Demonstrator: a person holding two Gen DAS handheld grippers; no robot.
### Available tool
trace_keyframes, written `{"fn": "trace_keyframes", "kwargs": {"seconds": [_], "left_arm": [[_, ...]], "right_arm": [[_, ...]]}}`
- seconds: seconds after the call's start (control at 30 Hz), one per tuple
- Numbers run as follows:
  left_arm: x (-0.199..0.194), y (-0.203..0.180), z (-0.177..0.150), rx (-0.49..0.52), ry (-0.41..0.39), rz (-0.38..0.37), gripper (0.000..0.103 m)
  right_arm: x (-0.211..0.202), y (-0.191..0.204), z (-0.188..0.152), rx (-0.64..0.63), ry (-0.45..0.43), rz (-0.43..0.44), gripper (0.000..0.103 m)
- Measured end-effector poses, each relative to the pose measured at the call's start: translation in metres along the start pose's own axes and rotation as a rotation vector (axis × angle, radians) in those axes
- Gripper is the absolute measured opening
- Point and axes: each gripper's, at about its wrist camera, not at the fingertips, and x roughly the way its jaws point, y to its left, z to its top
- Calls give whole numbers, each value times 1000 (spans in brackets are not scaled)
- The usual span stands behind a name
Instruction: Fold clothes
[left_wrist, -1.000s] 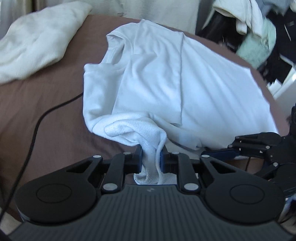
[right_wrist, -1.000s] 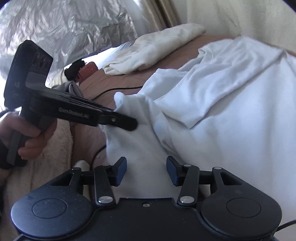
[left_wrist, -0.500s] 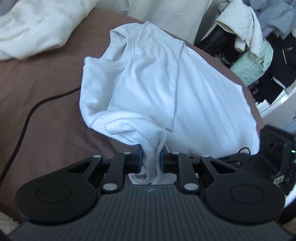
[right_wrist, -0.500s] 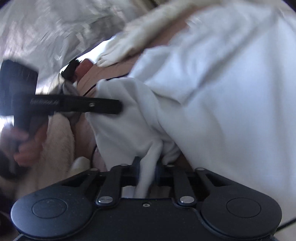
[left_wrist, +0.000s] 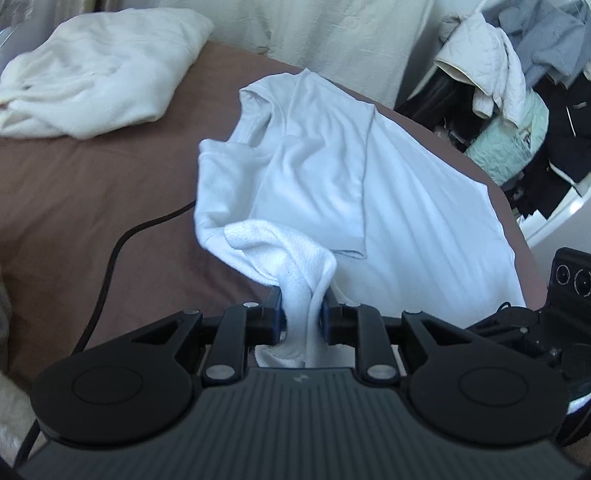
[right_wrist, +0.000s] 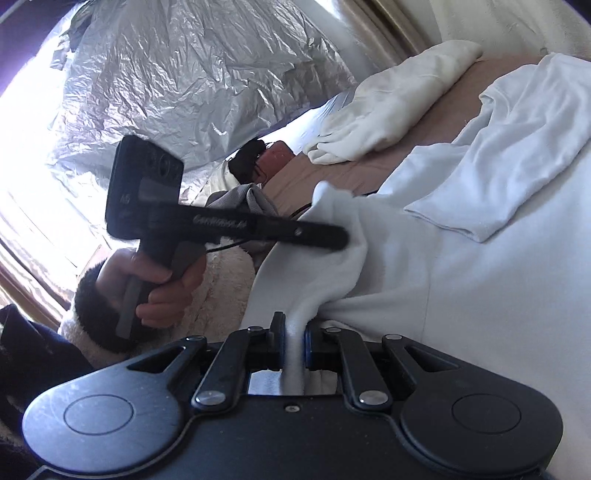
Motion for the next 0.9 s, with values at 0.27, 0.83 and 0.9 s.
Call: {"fn": "trace_keyframes", "kwargs": {"seconds": [0.27,0.83,0.9], "left_arm": [[3,-6,-16,68,65,158,31],[11,-10,-21,111,98,195,45],[11,-9,-21,103,96,191,45]], "right_arm": [[20,8,-9,-36,149,-86,13],[38,74,-34,-198,249,-492,28],[40,83,-41,-240,263,-500,24]]}}
